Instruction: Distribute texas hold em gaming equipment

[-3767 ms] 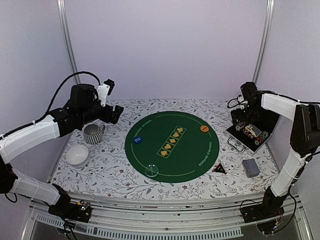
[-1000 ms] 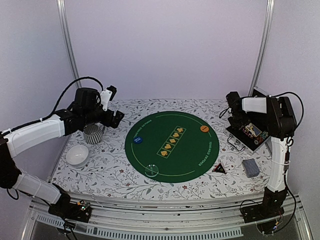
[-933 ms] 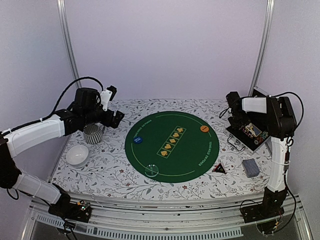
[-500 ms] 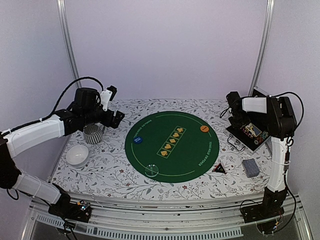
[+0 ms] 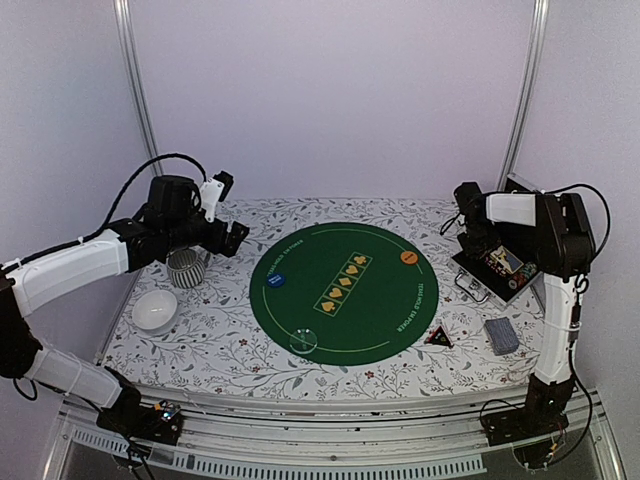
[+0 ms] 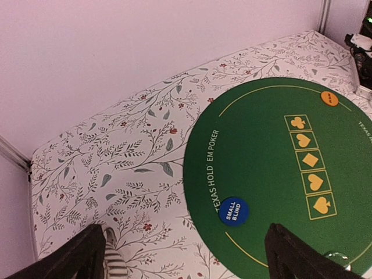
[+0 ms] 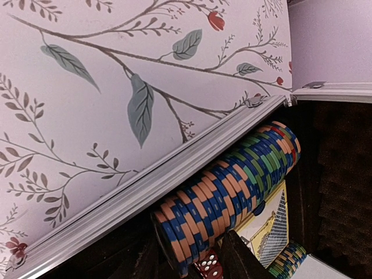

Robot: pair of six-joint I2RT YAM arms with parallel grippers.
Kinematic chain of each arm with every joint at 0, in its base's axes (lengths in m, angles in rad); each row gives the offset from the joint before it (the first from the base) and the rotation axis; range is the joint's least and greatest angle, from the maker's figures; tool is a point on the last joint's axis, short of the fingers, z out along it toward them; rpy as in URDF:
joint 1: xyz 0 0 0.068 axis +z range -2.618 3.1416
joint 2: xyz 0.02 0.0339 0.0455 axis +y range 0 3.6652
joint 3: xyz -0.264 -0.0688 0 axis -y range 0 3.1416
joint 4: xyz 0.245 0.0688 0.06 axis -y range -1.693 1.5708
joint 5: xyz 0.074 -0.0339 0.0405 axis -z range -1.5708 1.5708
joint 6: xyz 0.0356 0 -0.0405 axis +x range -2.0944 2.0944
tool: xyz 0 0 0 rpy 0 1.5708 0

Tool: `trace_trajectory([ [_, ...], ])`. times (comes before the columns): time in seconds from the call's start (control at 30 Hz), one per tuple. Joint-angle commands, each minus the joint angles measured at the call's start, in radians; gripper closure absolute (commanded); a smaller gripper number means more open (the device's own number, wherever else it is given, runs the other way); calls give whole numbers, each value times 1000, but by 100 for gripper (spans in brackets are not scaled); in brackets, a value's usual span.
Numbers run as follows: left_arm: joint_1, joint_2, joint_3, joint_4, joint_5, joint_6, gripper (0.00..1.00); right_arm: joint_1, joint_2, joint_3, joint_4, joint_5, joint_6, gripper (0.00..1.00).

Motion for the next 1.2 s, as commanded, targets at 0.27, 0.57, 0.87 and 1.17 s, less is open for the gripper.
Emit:
trace_trajectory([
  [0.27, 9, -31, -13, 21, 13, 15, 2, -30, -42, 4, -10, -150, 16, 62],
  [0.57, 10, -31, -14, 22, 24, 15, 2, -47, -34, -2, -15, -176, 17, 65],
  [0.87, 10, -33, -17, 24, 27, 15, 2, -52, -32, 10, -28, -320, 41, 68],
  [1.17, 9, -38, -17, 25, 34, 16, 2, -52, -53, -2, -66, -309, 61, 71],
])
